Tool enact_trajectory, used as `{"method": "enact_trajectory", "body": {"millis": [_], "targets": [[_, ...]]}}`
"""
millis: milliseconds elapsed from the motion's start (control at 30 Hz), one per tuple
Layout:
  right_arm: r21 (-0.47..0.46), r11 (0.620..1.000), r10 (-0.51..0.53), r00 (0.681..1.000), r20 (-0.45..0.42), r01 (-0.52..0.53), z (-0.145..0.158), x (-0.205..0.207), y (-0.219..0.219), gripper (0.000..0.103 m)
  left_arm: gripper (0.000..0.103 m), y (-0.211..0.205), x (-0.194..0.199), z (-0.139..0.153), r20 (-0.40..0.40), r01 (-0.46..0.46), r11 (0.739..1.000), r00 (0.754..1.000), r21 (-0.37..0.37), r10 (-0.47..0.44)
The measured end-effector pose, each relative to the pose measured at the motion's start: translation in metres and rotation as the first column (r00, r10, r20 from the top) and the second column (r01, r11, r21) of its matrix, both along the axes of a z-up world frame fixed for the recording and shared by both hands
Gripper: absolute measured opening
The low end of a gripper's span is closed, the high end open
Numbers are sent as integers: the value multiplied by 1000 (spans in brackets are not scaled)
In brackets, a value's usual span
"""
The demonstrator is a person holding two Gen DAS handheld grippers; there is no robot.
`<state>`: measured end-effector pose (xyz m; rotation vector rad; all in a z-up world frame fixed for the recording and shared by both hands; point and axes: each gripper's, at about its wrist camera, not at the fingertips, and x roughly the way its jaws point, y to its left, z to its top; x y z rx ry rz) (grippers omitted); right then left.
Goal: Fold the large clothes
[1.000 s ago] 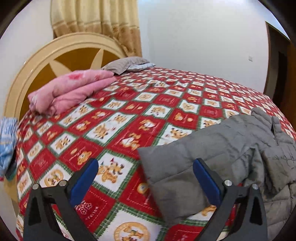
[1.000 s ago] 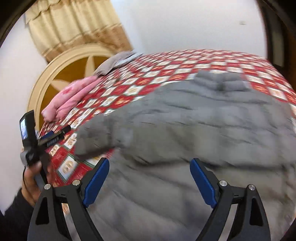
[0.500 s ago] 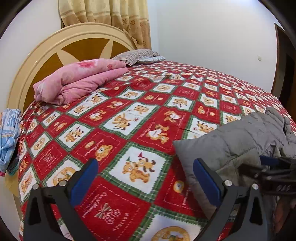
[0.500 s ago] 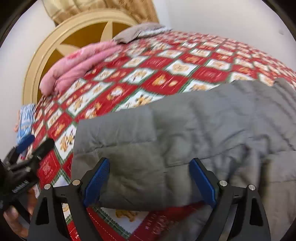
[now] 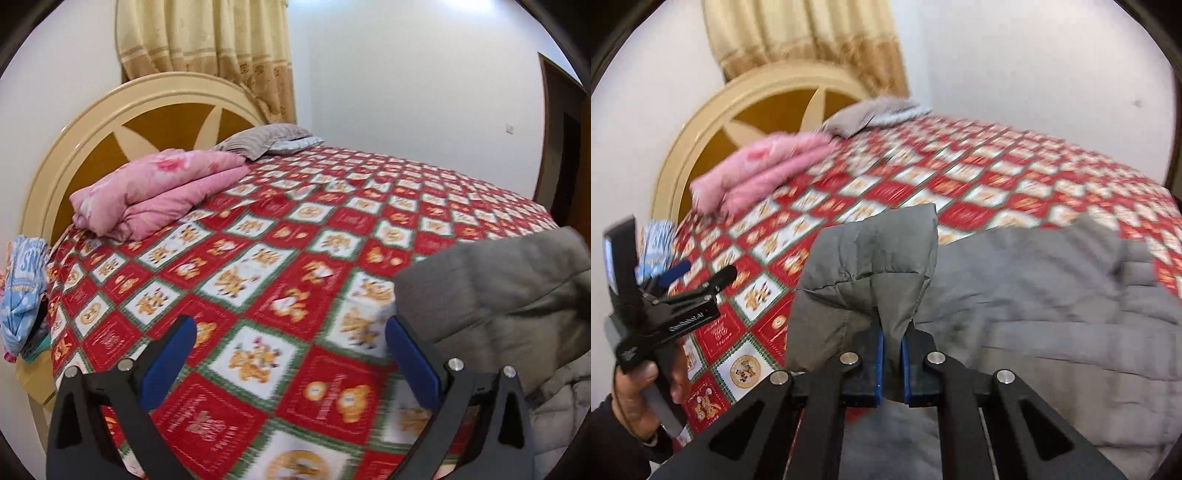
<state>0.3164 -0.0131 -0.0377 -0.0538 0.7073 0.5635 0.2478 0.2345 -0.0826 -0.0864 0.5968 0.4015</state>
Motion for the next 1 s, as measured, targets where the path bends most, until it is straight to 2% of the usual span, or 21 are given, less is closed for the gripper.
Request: {"method": "enact_trajectory", "body": {"millis": [200, 300, 433, 567, 733, 833, 867, 933, 967, 1000], "targets": [[18, 983, -183, 981, 58, 182, 30, -18, -118, 6, 103, -48, 15, 18, 15, 58, 998, 998, 29, -58], [24, 965, -261, 965, 37, 261, 26, -22, -171, 6, 103, -78, 26, 24, 13, 100, 993, 995, 64, -101], [10, 945, -326, 945, 6, 326, 5, -27, -218, 6, 103, -116, 42, 23, -12, 155, 980, 988, 124, -155], [6, 921, -389, 919, -58, 390, -30, -32, -258, 6, 103, -147, 56, 15, -47, 201, 966, 980, 161, -196], [-28, 900, -435, 890, -138, 436, -71, -27, -282, 6, 103, -181, 79, -2, -102, 254, 947, 966, 196, -238], [-53, 899, -437, 881, -181, 435, -91, -24, -284, 7, 103, -199, 90, -11, -128, 282, 935, 957, 215, -259], [-49, 891, -452, 873, -182, 451, -93, -25, -288, 9, 103, -203, 92, -12, -132, 289, 932, 955, 219, -265], [-52, 867, -496, 849, -183, 495, -92, -27, -297, 30, 103, -212, 97, -12, -127, 305, 925, 951, 226, -283], [-49, 848, -528, 832, -168, 528, -86, -31, -304, 47, 103, -214, 98, -11, -121, 307, 924, 950, 227, -286], [-44, 834, -550, 822, -149, 550, -80, -35, -307, 52, 103, -218, 100, -8, -109, 312, 923, 949, 226, -294]]}}
